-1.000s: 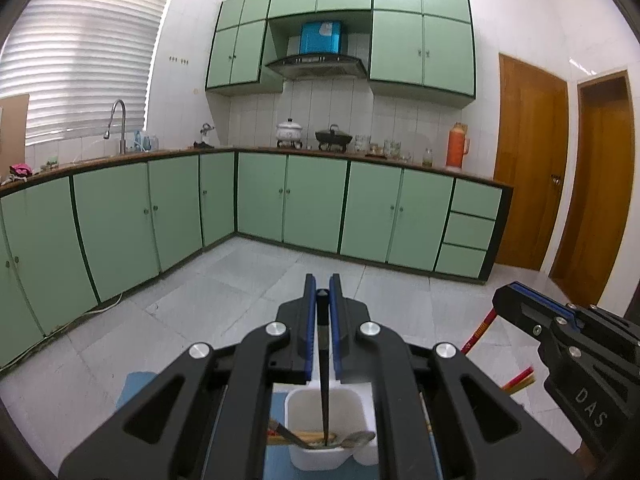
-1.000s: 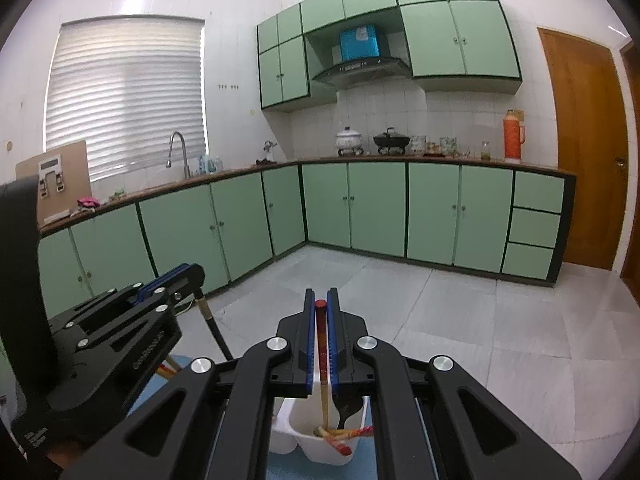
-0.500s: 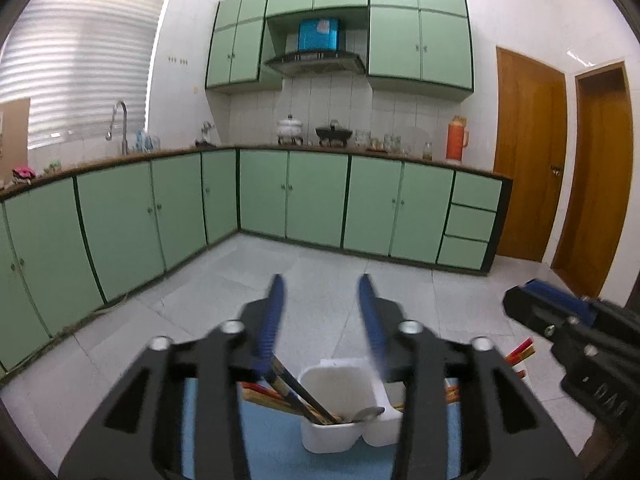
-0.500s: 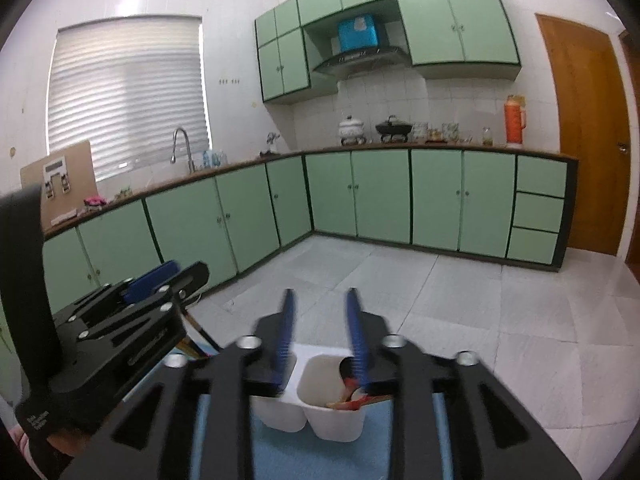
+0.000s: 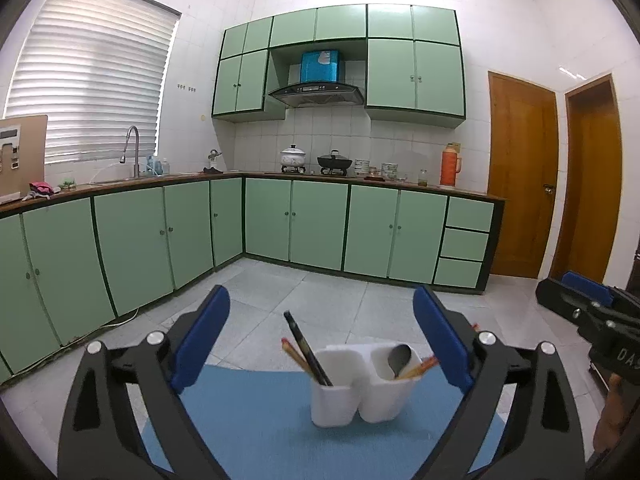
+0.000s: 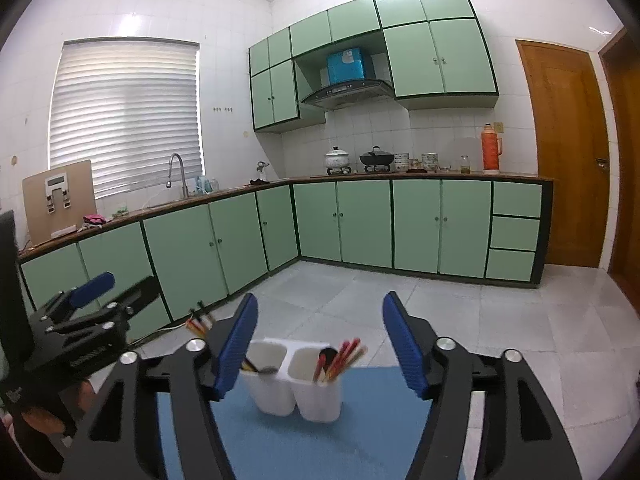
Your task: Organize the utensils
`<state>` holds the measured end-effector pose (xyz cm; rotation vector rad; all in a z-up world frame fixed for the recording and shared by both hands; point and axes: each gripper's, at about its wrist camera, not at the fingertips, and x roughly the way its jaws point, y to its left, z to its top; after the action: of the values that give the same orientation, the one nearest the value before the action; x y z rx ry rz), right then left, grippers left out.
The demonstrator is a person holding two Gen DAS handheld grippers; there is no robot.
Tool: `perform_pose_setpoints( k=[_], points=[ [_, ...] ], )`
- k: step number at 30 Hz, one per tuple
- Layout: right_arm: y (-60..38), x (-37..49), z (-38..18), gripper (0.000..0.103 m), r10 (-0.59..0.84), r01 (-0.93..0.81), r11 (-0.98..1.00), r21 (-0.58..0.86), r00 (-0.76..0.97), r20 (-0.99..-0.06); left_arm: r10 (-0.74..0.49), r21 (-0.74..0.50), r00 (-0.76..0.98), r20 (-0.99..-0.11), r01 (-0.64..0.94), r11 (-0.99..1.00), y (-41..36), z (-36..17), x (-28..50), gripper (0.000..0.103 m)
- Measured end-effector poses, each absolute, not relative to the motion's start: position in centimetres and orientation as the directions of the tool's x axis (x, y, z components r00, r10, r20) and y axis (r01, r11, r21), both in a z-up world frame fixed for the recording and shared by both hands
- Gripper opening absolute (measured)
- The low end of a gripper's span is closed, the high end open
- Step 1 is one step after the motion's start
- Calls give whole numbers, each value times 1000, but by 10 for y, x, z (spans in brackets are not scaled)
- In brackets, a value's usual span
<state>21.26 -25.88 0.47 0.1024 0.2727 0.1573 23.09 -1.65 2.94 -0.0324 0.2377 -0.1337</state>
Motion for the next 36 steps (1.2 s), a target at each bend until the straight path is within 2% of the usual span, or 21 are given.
perform_pose_setpoints(
  k=[2,12,17,36],
  points=[
    [-257,203,3,76,175,-146,981,125,947,-269,-133,-49,963,-233,125,991,-15,30,214,96],
    [-250,154,1,97,209,-178,976,129,933,-293,-153,-70,951,-267,139,988,-6,26,155,97],
    [-244,137,0,97,212,-186,976,113,931,-297,-152,-24,948,-281,152,988,-10,23,129,97],
    [-233,87,6,97,241,-224,970,94,932,-271,-157,-4,959,-238,161,987,-9,42,68,97]
  ],
)
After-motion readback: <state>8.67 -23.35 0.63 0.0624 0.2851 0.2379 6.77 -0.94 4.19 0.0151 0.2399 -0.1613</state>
